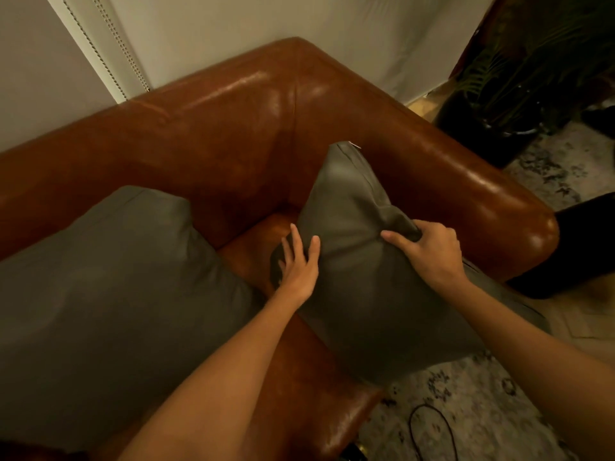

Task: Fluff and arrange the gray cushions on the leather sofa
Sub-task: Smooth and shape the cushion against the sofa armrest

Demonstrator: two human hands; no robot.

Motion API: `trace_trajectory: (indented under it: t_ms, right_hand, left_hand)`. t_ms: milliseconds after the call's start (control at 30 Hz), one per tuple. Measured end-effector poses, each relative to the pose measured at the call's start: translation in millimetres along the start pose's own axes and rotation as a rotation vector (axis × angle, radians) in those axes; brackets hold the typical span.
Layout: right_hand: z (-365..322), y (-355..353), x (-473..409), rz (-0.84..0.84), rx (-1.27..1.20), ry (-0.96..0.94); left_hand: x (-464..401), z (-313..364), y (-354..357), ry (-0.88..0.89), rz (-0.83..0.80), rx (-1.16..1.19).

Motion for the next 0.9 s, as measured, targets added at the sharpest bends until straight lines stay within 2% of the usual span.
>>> trace_trajectory:
  t_ms: [167, 367, 467, 533, 600, 667, 733, 833, 900]
  right_hand:
    - [-13, -16, 19, 0.125, -0.160, -0.019]
    - [-11, -46, 53, 0.316, -0.594, 0.051]
    - [14, -40, 73, 0.272, -0.715, 0.144]
    - [34, -34, 88, 0.199, -0.650, 0.177]
    - [49, -37, 100, 0.210, -0.619, 0.222]
    - [48, -57, 97, 0.325, -0.711, 0.186]
    - [34, -95, 84, 0.495, -0.691, 0.030]
    - [-13, -143, 51, 0.621, -0.339, -0.220]
    - [-52, -149, 25, 0.557, -0.117, -0.290]
  left_hand:
    - [18, 36, -18, 0.178, 0.128, 0.029]
    - [50, 111, -42, 0.474, 0.366, -0.055]
    - [60, 131, -33, 0.624, 0.357, -0.152]
    - [61, 129, -17, 0.666, 0.280, -0.265]
    - [62, 118, 0, 0.704, 0.237, -0.384]
    - [68, 111, 13, 0.776, 0.269, -0.504]
    - [76, 109, 24, 0.873, 0.306, -0.566]
    - [88, 107, 33, 1.033, 0.268, -0.460]
    - [88, 103, 29, 1.058, 0.285, -0.313]
Point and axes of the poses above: each hand's wrist, its own x-axis away from the middle knuckle, its own y-axis out of the palm, z = x × y, the point moved 6 cm from there along -x, towards the middle knuckle, and after that the axes turned 4 degrees about -y, right-handed, at the moved point
